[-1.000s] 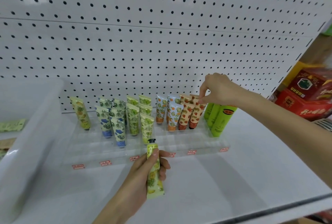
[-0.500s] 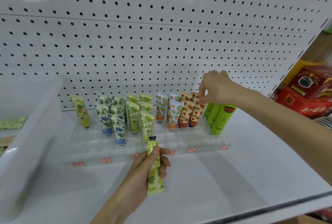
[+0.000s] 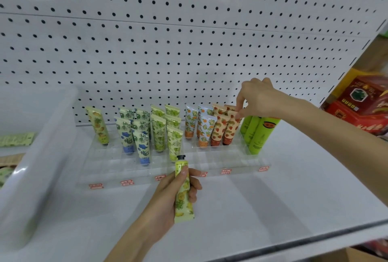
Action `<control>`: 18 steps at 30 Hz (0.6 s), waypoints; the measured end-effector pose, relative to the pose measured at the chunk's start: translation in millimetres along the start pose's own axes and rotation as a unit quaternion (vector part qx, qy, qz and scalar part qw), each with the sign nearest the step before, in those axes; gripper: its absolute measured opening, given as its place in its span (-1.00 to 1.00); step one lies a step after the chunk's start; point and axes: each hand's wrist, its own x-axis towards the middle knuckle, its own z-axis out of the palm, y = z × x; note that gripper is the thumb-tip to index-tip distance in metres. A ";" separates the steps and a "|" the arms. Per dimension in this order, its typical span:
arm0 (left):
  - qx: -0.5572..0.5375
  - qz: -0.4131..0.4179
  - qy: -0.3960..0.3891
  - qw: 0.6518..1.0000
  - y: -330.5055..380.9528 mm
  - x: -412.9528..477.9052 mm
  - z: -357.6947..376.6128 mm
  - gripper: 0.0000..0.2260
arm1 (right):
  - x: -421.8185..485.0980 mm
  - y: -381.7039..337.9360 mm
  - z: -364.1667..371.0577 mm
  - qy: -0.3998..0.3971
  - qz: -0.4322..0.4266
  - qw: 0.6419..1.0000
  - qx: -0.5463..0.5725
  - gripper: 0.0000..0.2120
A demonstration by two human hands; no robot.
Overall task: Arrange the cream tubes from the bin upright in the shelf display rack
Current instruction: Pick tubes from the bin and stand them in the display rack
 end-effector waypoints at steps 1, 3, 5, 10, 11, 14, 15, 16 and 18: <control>-0.005 -0.003 0.000 1.000 1.2 -0.7 0.7 -0.70 | -2.7 0.4 -2.5 0.011 -0.003 1.000 0.003 -0.78; -0.025 -0.014 0.005 1.000 3.6 -2.3 1.5 -0.67 | -11.4 -0.7 -11.0 0.050 -0.010 0.998 0.025 -0.82; -0.048 -0.026 0.010 0.998 6.5 -5.0 2.8 -0.61 | -24.5 -7.2 -21.7 0.087 -0.020 0.993 0.075 -0.87; -0.106 0.001 0.000 0.994 16.4 -20.8 4.9 -0.58 | -72.0 -47.4 -24.7 0.065 -0.071 0.967 0.237 -0.96; -0.122 0.021 -0.007 0.992 19.0 -24.2 3.3 -0.60 | -80.3 -58.2 -18.7 0.052 -0.079 0.961 0.259 -0.96; -0.145 0.088 -0.016 0.985 30.2 -34.8 -6.2 -0.64 | -97.7 -93.7 5.7 0.008 -0.094 0.945 0.312 -0.90; -0.143 0.106 -0.016 0.984 34.3 -38.0 -8.3 -0.64 | -101.3 -102.9 13.7 -0.007 -0.091 0.939 0.331 -0.87; -0.142 0.123 -0.016 0.982 38.6 -42.4 -12.4 -0.64 | -103.7 -114.1 20.6 -0.027 -0.084 0.930 0.357 -0.83; -0.139 0.150 -0.022 0.979 47.1 -53.1 -22.6 -0.67 | -107.6 -138.0 29.6 -0.074 -0.062 0.897 0.431 -0.71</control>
